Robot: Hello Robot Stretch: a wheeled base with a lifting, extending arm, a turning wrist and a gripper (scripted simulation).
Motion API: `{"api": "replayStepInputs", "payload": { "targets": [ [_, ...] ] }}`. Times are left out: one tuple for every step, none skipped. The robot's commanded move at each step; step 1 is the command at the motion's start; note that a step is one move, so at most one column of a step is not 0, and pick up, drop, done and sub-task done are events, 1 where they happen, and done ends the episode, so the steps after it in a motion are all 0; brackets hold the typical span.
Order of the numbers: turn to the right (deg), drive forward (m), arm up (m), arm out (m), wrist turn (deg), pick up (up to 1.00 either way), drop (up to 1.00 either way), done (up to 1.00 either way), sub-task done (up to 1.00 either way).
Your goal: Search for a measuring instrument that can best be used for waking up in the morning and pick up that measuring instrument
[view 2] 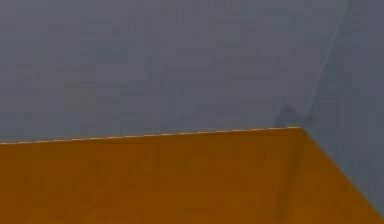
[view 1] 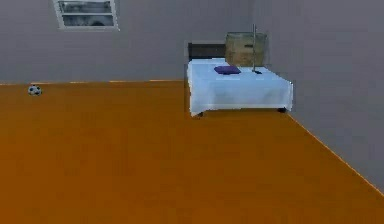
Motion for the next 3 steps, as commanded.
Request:
{"api": "replayStepInputs", "payload": {
  "targets": [
    [-45.0, 0.00, 0.00, 0.00, 0.0, 0.00, 0.00, 0.00, 0.00],
    [-45.0, 0.00, 0.00, 0.00, 0.0, 0.00, 0.00, 0.00, 0.00],
    [-3.0, 0.00, 0.00, 0.00, 0.0, 0.00, 0.00, 0.00, 0.00]
  ]
}}
